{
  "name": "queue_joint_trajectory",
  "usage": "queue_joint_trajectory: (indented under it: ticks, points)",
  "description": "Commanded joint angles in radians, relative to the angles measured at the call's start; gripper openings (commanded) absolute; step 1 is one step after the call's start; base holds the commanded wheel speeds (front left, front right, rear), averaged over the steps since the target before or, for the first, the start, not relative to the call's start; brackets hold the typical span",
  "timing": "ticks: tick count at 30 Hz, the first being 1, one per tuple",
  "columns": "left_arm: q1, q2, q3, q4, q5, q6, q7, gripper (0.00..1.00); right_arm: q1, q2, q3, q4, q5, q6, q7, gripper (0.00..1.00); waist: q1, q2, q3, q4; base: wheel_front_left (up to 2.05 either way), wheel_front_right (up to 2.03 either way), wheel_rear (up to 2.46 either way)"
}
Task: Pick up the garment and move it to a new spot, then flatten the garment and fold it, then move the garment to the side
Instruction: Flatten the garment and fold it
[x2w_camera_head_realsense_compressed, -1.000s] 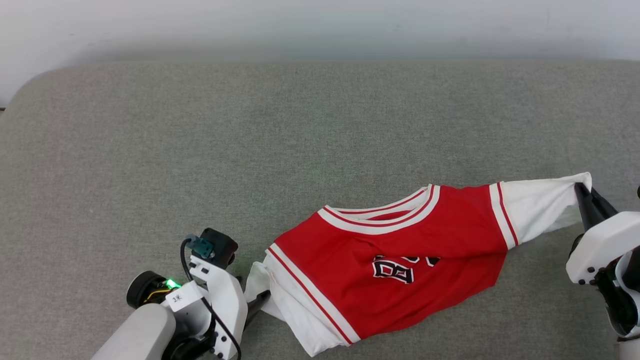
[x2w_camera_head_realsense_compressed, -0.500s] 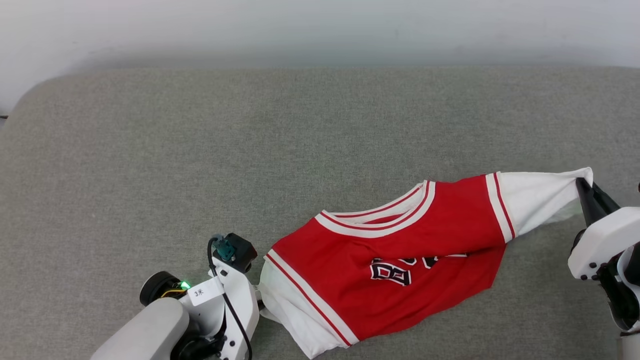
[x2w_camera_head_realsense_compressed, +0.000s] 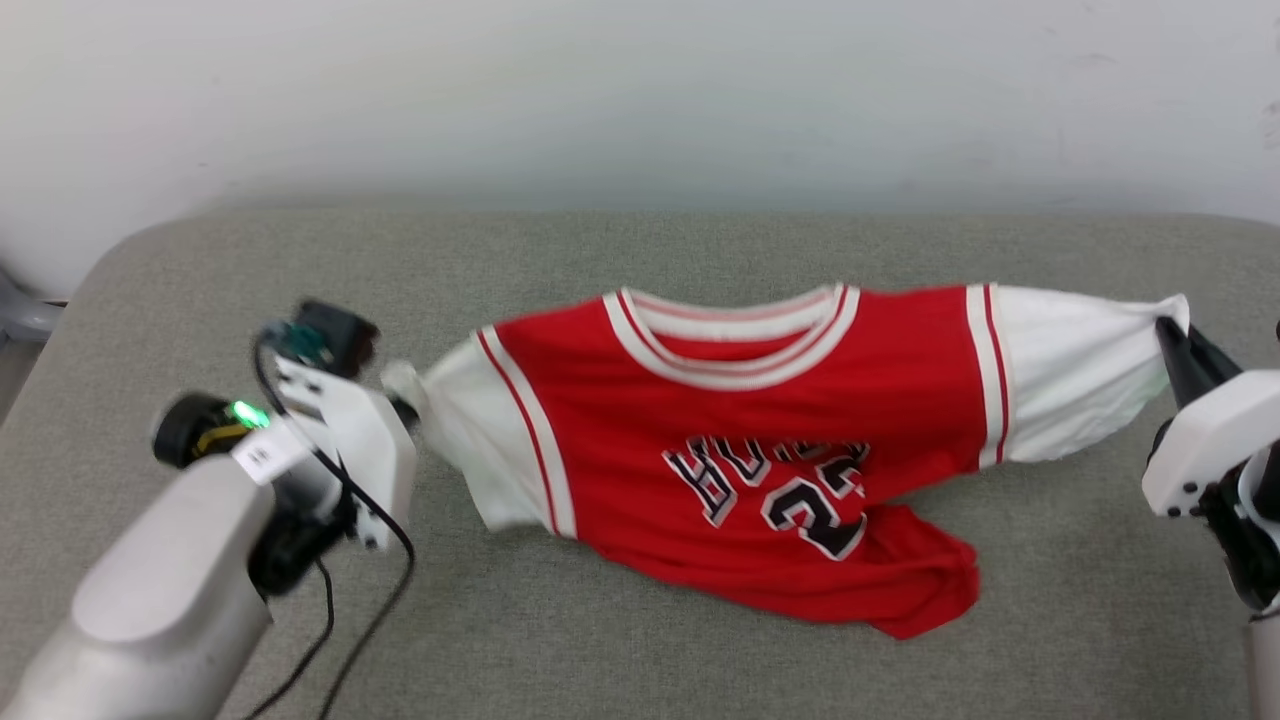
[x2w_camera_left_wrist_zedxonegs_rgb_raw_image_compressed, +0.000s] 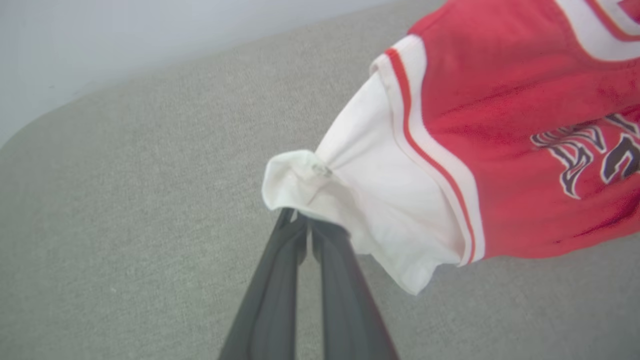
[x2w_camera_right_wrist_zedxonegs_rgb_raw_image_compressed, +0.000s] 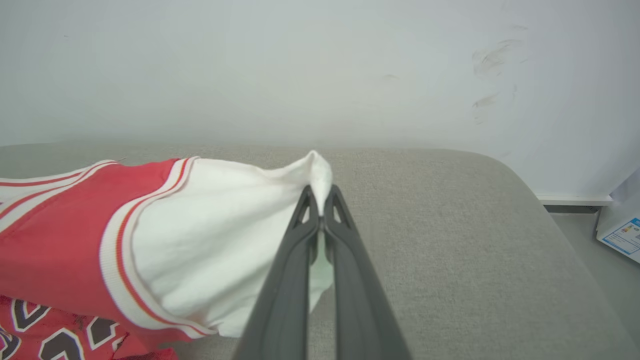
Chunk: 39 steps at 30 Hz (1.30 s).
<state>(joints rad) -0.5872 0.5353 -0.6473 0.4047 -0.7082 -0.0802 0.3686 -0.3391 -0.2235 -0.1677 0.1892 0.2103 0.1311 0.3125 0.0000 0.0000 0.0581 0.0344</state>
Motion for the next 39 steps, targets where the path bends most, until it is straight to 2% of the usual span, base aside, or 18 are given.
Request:
queue_joint_trajectory:
  ticks: [1, 5, 11, 21, 32, 39]
  points:
    - [-0.043, -0.008, 0.033, 0.02, -0.005, 0.014, -0.043, 0.0, -0.042, -0.012, 0.007, 0.022, 0.001, -0.001, -0.006, 0.0, 0.0, 0.0, -0.006, -0.001, 0.0, 0.0, 0.0]
    - [-0.142, -0.02, 0.089, 0.08, -0.011, 0.033, -0.098, 0.0, -0.137, -0.031, 0.028, 0.079, 0.007, -0.001, -0.012, 0.0, 0.0, 0.0, 0.008, -0.005, 0.0, 0.0, 0.0]
    - [-0.291, -0.043, 0.136, 0.17, -0.024, 0.026, -0.142, 0.0, -0.294, -0.057, 0.066, 0.156, 0.007, -0.001, -0.017, 0.0, 0.0, 0.0, 0.061, -0.015, 0.0, 0.0, 0.0]
    - [-0.63, -0.061, 0.218, 0.342, -0.003, 0.019, -0.308, 0.0, -0.689, -0.098, 0.106, 0.296, -0.003, -0.001, -0.061, 0.0, 0.0, 0.0, 0.216, -0.036, 0.0, 0.0, 0.0]
    - [-0.947, -0.054, 0.244, 0.458, 0.069, 0.046, -0.498, 0.0, -1.094, -0.081, 0.119, 0.398, -0.095, -0.001, -0.14, 0.0, 0.0, 0.0, 0.386, -0.052, 0.0, 0.0, 0.0]
    - [-1.057, -0.055, 0.258, 0.531, 0.073, 0.027, -0.58, 0.0, -1.267, -0.051, 0.16, 0.503, -0.136, -0.001, -0.208, 0.0, 0.0, 0.0, 0.465, -0.048, 0.0, 0.0, 0.0]
